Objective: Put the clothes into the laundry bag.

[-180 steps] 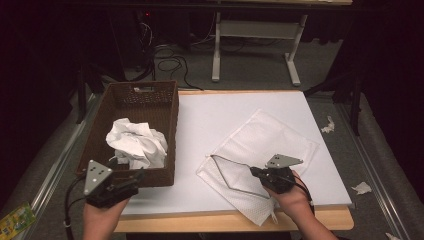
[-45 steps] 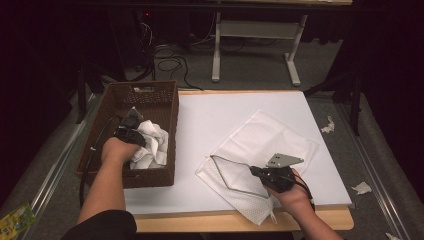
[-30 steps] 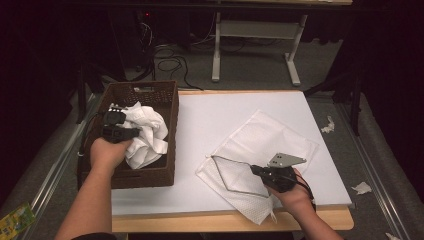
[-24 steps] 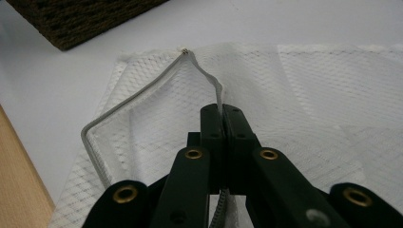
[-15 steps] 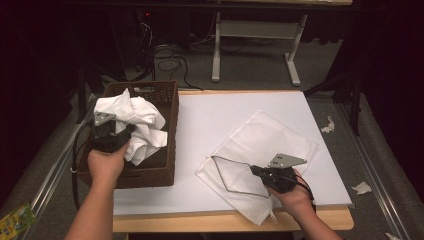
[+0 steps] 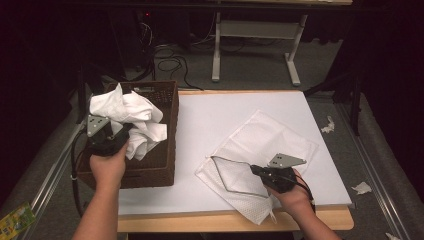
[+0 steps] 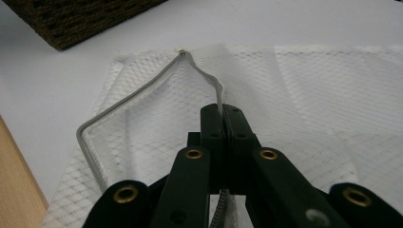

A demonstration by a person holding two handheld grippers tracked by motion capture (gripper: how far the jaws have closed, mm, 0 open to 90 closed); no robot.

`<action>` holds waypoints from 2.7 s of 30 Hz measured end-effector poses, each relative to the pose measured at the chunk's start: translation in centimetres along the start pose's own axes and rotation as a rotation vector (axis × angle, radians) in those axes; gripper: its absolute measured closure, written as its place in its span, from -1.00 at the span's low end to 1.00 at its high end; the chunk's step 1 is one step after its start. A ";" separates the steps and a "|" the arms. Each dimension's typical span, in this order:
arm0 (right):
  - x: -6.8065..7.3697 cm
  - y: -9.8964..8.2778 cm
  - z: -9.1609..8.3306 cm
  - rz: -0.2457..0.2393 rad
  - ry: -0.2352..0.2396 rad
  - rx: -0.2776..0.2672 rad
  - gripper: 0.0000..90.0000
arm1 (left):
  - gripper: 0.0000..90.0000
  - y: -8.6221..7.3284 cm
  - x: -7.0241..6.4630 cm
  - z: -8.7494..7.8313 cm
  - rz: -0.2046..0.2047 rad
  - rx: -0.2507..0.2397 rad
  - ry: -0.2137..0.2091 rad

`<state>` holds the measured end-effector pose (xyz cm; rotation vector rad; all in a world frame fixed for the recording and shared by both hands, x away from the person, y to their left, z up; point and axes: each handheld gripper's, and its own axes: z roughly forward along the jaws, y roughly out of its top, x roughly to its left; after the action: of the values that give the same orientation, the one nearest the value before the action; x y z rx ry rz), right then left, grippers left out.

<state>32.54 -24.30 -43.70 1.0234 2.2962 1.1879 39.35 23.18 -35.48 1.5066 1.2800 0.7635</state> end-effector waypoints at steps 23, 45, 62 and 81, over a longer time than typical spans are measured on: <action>0.1 0.2 -0.7 -0.005 0.007 -0.033 0.99 | 0.66 2.6 -6.1 -1.6 0.032 -0.182 -0.056; 0.1 0.2 -0.7 -0.006 0.011 -0.041 0.99 | 0.66 2.6 -14.7 1.0 0.069 -0.162 -0.238; -0.2 0.0 -0.9 0.015 0.018 -0.049 0.99 | 0.66 0.9 -19.9 4.2 0.089 -0.093 -0.303; -0.4 -0.4 -1.4 0.027 0.013 -0.051 0.99 | 0.62 -5.3 -21.9 10.3 0.138 0.104 -0.208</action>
<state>31.84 -25.53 -43.18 1.0341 2.2564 1.2614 41.44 -0.84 -41.02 1.7243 1.0828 0.6172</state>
